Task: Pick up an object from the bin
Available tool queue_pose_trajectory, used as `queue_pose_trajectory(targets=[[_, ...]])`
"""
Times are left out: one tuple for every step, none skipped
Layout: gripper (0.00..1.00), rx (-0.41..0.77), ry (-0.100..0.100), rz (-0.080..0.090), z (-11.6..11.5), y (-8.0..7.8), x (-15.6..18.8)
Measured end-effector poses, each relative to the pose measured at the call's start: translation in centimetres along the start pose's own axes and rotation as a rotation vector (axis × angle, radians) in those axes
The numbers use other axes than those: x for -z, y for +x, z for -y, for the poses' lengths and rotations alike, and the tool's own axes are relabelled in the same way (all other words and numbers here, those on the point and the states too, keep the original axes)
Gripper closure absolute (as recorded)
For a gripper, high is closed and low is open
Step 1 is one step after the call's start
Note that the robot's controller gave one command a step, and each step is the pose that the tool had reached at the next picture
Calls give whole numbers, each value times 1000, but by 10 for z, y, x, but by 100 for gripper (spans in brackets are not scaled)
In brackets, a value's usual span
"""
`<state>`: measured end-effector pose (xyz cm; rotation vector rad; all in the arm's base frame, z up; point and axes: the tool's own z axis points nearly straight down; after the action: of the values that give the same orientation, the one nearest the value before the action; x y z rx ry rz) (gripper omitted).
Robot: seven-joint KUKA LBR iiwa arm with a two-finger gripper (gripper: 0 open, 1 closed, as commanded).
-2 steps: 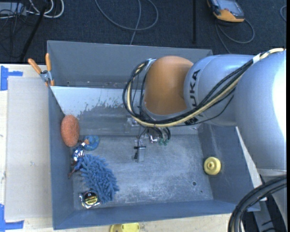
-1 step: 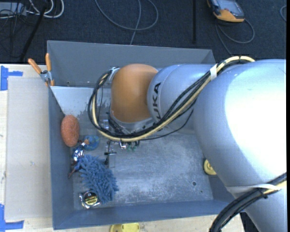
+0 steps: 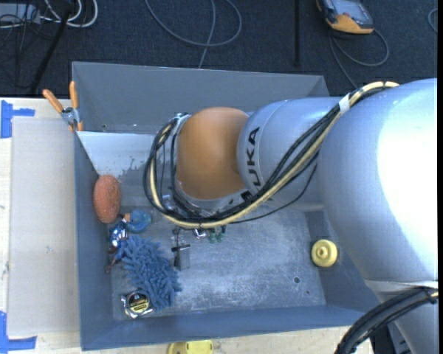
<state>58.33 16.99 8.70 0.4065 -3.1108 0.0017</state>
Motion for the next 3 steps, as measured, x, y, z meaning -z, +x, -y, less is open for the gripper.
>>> queue_pose_trajectory(targets=[[0,174,10,12,-35,-34,-7],[100,365,9,10,-65,-39,-13],[100,365,9,10,-65,-39,-13]])
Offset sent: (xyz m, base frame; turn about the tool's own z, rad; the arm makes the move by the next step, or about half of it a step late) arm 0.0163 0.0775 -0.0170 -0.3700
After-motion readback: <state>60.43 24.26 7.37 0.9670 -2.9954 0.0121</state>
